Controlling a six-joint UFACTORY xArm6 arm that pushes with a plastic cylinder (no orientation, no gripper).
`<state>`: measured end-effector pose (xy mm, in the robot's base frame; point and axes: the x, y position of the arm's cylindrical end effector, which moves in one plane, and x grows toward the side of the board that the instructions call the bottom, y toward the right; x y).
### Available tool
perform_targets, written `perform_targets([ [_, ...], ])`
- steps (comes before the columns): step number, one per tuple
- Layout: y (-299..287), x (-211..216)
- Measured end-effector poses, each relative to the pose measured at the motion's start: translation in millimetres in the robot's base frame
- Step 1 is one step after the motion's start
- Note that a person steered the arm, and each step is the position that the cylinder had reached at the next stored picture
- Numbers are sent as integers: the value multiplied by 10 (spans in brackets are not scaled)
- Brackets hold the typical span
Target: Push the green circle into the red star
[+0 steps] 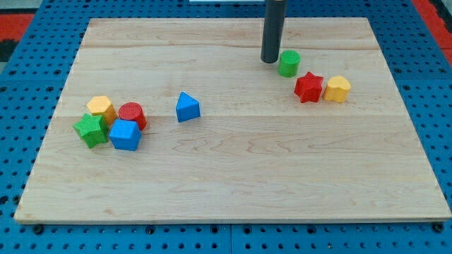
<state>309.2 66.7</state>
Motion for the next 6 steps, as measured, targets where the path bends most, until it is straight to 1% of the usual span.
perform_targets([
  [1, -215, 0],
  [3, -344, 0],
  [4, -344, -219],
  [5, -165, -497],
  [6, 278, -359],
])
